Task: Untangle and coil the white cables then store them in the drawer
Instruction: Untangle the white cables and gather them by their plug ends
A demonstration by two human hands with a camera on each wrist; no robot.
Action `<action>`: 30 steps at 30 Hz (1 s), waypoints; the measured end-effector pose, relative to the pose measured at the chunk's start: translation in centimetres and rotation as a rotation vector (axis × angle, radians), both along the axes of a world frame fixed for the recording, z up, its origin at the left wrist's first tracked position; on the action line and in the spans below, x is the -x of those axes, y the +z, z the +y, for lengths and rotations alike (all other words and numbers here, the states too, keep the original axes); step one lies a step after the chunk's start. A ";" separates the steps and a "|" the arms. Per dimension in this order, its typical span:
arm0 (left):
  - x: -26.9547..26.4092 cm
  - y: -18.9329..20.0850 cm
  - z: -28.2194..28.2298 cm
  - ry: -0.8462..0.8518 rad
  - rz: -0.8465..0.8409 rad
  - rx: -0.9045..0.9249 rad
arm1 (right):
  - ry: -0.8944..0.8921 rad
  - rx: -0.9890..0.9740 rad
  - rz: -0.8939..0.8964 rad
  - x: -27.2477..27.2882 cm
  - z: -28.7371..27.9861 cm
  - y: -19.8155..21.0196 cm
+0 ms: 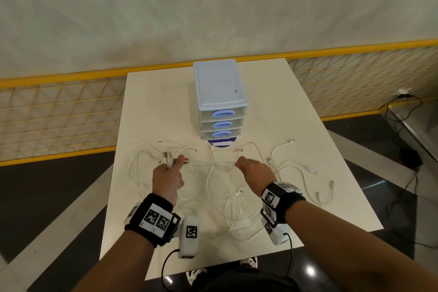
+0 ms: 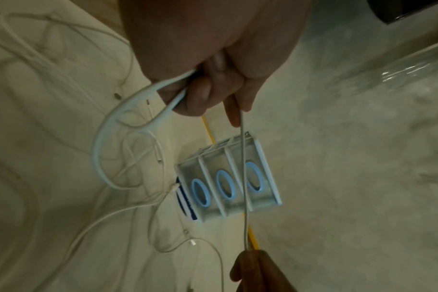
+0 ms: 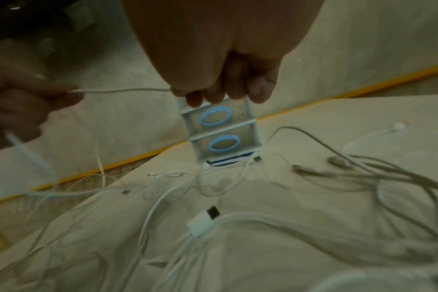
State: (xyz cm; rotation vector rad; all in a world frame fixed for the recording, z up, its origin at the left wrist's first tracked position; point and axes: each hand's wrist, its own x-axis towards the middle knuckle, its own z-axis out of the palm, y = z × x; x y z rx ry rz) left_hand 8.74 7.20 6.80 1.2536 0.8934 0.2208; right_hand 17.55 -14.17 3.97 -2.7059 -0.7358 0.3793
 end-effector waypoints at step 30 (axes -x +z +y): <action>1.5 2.2 -2.0 -0.161 -0.197 0.046 | -0.696 -0.116 0.158 -2.0 -9.2 -3.7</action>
